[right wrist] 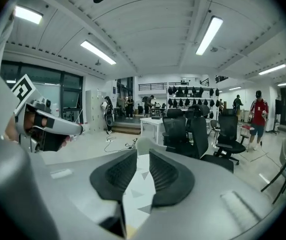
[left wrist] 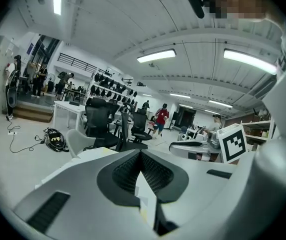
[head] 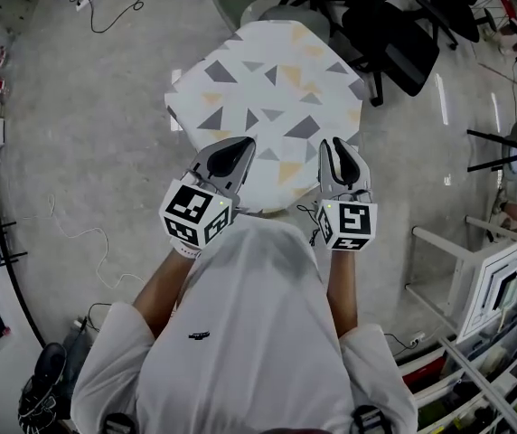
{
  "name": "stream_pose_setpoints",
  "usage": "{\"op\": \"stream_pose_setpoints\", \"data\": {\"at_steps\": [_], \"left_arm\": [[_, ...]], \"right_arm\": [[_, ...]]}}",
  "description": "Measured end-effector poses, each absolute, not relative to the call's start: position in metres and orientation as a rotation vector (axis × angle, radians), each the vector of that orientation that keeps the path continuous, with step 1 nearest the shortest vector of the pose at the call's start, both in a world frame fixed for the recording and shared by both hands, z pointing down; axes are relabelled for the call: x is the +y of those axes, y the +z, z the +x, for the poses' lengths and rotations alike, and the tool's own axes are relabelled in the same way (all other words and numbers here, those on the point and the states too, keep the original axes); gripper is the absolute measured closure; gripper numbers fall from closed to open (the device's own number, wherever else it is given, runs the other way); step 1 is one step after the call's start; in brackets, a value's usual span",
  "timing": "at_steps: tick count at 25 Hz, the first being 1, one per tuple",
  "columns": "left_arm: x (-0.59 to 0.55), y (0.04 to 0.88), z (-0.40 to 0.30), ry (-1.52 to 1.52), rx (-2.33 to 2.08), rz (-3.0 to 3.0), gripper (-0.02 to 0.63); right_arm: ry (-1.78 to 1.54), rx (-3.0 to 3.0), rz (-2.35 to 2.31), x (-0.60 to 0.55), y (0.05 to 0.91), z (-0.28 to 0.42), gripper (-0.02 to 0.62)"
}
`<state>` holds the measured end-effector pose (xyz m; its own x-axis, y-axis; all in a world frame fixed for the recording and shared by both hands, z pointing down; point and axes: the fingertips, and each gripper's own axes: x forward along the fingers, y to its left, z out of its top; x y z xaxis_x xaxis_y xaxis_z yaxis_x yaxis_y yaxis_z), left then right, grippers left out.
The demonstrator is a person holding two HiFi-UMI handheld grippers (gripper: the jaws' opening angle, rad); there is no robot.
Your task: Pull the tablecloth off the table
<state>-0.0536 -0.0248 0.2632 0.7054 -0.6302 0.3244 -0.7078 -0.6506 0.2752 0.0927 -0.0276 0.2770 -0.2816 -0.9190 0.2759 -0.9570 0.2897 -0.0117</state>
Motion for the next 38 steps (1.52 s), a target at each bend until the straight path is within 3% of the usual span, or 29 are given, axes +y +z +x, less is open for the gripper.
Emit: {"op": "stream_pose_setpoints", "data": {"at_steps": [12, 26, 38], "left_arm": [[-0.117, 0.294, -0.047, 0.335, -1.025, 2.479, 0.598], [-0.224, 0.397, -0.012, 0.403, -1.135, 2.238, 0.598], [-0.285, 0.458, -0.023, 0.479, -1.242, 2.164, 0.598]], "right_arm": [[0.284, -2.305, 1.581, -0.162, 0.323, 0.106, 0.425], [0.368, -2.305, 1.248, -0.323, 0.454, 0.144, 0.307], [0.36, -2.187, 1.044, -0.398, 0.544, 0.153, 0.29]]}}
